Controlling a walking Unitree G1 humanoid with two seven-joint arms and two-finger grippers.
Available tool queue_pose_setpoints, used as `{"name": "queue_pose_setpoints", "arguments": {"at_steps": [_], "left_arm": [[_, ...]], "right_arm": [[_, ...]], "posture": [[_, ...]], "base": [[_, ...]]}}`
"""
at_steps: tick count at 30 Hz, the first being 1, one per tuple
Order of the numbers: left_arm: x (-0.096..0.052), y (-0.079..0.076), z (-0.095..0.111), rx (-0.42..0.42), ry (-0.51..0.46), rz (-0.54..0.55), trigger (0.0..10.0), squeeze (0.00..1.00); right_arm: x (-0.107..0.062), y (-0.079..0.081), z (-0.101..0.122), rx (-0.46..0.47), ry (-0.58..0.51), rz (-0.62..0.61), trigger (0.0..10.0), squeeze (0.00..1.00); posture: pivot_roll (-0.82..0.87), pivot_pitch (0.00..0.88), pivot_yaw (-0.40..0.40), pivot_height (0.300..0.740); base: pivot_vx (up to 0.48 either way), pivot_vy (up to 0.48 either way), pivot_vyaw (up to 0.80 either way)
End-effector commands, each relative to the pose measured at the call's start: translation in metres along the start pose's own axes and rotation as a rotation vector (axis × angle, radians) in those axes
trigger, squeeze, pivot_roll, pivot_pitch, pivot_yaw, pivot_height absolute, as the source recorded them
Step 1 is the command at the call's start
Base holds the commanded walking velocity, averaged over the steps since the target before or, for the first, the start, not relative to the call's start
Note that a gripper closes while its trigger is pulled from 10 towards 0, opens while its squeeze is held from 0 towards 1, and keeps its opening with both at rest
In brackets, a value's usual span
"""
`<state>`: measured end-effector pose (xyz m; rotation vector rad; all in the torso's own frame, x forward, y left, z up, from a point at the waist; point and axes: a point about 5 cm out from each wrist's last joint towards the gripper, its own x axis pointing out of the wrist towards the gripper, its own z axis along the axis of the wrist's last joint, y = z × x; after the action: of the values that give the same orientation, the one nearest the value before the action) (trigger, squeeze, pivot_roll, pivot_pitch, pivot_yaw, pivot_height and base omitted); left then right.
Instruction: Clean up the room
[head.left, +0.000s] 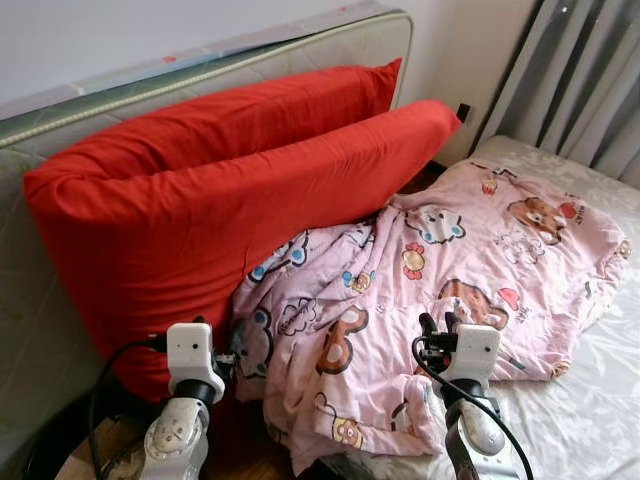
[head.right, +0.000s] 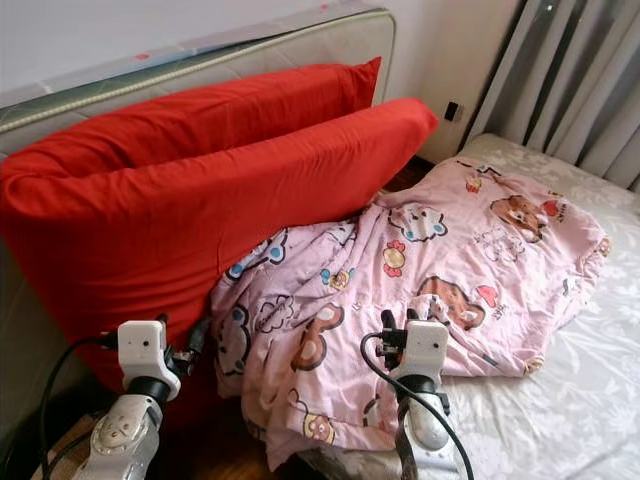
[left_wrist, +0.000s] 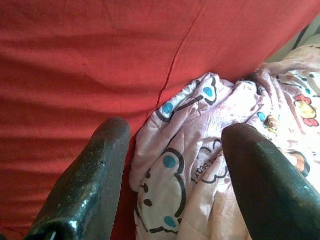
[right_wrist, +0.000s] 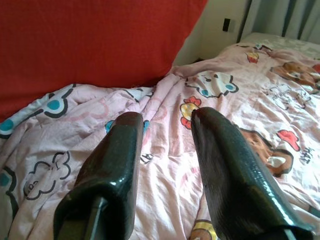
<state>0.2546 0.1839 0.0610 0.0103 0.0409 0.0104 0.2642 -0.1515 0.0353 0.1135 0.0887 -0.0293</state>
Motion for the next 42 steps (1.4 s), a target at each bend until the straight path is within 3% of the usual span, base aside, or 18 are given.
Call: {"name": "queue_pose_setpoints", "arguments": {"at_steps": [1, 5, 16, 28, 35, 42], "left_arm": [[0.0, -0.005, -0.001, 0.003, 0.008, -0.022, 10.0, 0.0], [0.0, -0.005, -0.001, 0.004, 0.009, -0.024, 10.0, 0.0], [0.001, -0.007, -0.001, 0.002, 0.008, -0.031, 10.0, 0.0], [0.001, -0.008, 0.0, 0.0, 0.006, -0.036, 10.0, 0.0], [0.001, -0.008, 0.0, 0.001, 0.006, -0.036, 10.0, 0.0], [0.001, -0.008, 0.0, 0.001, 0.008, -0.039, 10.0, 0.0]], "right_arm": [[0.001, 0.0, -0.001, 0.017, 0.014, -0.005, 10.0, 0.0], [0.003, 0.002, -0.003, 0.005, 0.044, 0.004, 10.0, 0.0], [0.003, 0.005, -0.007, 0.003, 0.069, 0.025, 10.0, 0.0], [0.002, 0.006, -0.014, 0.006, 0.109, 0.043, 10.0, 0.0], [0.002, 0.009, -0.016, 0.008, 0.111, 0.068, 10.0, 0.0], [0.001, 0.009, -0.016, 0.028, 0.097, 0.071, 10.0, 0.0]], "posture": [[-0.03, 0.06, -0.054, 0.74], [-0.03, 0.06, -0.053, 0.736], [-0.03, 0.06, -0.054, 0.666], [-0.03, 0.062, -0.054, 0.666], [-0.03, 0.064, -0.054, 0.624], [-0.03, 0.064, -0.054, 0.624]], "base": [[0.0, 0.0, 0.0], [0.0, 0.0, 0.0], [0.0, 0.0, 0.0], [0.0, 0.0, 0.0], [0.0, 0.0, 0.0], [0.0, 0.0, 0.0]]}}
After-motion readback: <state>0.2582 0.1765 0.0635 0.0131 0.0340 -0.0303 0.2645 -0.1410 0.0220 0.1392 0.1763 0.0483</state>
